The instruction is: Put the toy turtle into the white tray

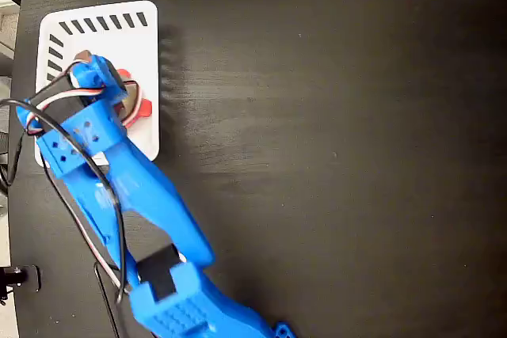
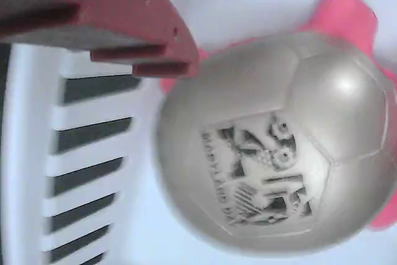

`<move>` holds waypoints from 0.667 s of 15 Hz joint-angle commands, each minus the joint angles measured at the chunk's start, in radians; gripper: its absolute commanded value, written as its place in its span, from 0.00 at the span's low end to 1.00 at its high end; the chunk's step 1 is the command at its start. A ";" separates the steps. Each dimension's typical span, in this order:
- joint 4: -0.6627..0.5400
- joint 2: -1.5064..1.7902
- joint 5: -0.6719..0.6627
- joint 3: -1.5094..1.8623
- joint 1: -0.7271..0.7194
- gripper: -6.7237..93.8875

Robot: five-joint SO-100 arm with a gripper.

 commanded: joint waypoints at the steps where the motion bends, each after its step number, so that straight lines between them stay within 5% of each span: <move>1: -0.015 0.345 0.046 0.097 0.026 0.34; 2: -0.051 0.463 0.071 0.187 0.052 0.14; 3: -0.078 0.595 0.089 0.287 0.086 0.05; 10: -0.137 1.290 0.017 0.769 0.477 0.06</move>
